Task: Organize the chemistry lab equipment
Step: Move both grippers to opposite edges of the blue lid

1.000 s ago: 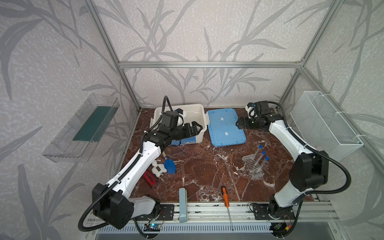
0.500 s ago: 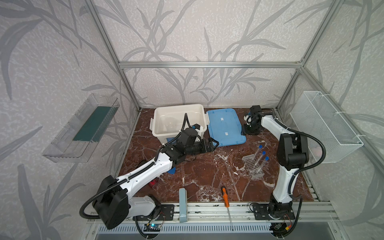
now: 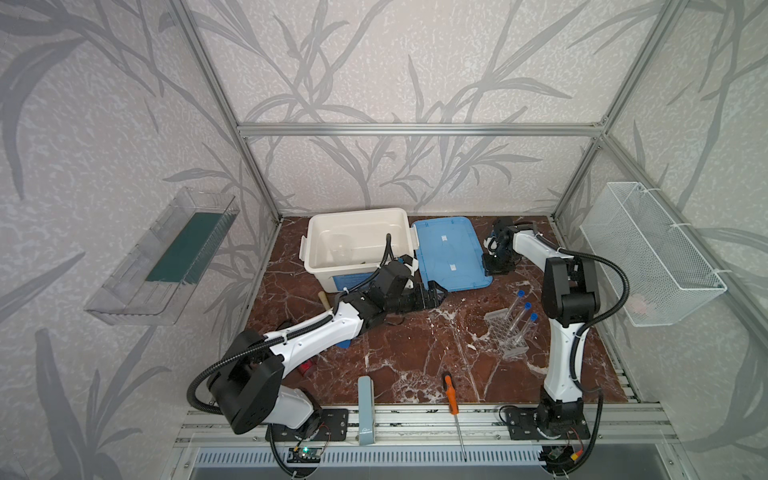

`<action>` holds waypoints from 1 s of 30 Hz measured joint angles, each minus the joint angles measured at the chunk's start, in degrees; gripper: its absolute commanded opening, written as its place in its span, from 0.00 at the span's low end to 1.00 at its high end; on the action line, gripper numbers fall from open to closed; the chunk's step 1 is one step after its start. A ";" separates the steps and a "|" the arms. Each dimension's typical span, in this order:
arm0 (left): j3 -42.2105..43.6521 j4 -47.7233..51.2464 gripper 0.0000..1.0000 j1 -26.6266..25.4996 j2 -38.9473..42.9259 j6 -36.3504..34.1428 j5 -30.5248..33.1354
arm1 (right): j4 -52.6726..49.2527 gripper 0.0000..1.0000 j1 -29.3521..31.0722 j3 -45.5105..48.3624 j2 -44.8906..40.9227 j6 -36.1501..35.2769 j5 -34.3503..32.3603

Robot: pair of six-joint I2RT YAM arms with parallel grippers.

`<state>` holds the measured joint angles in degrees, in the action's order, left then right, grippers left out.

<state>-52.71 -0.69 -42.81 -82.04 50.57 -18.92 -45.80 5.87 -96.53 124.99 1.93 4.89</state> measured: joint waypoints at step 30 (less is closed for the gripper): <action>-2.58 1.05 0.99 0.00 -3.43 -3.48 1.03 | 0.66 0.00 0.00 9.27 -18.56 2.99 -0.98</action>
<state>-55.29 0.36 -42.81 -85.47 47.09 -17.89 -45.15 5.87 -87.26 106.43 4.93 3.90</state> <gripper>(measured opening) 0.990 0.050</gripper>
